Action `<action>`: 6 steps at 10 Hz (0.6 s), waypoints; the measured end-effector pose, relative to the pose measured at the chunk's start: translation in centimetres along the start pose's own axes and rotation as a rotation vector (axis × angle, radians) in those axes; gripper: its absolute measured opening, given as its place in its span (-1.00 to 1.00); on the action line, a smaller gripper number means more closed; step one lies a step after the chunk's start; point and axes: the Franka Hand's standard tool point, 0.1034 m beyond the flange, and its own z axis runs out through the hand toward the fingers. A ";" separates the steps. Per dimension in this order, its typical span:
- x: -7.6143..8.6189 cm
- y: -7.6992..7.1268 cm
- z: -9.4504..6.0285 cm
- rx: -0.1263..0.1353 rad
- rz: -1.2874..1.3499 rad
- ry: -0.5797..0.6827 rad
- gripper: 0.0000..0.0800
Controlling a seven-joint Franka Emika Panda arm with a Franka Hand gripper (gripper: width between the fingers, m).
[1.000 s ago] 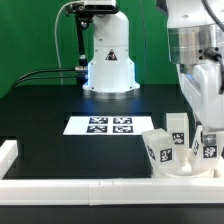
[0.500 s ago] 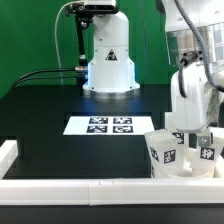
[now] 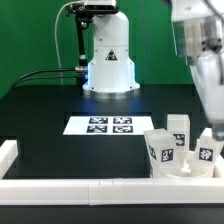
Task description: Assemble stool
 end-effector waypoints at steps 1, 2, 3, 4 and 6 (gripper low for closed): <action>-0.2 0.1 0.0 -0.002 -0.088 0.001 0.61; 0.0 0.1 0.2 -0.003 -0.149 0.004 0.61; 0.1 0.1 0.2 -0.003 -0.224 0.004 0.62; 0.1 0.1 0.2 -0.003 -0.292 0.004 0.62; 0.0 0.0 0.0 -0.010 -0.595 0.025 0.62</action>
Offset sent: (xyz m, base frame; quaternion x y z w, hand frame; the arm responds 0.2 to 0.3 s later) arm 0.0000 0.0000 0.0000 0.0000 0.0000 -0.1938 0.9810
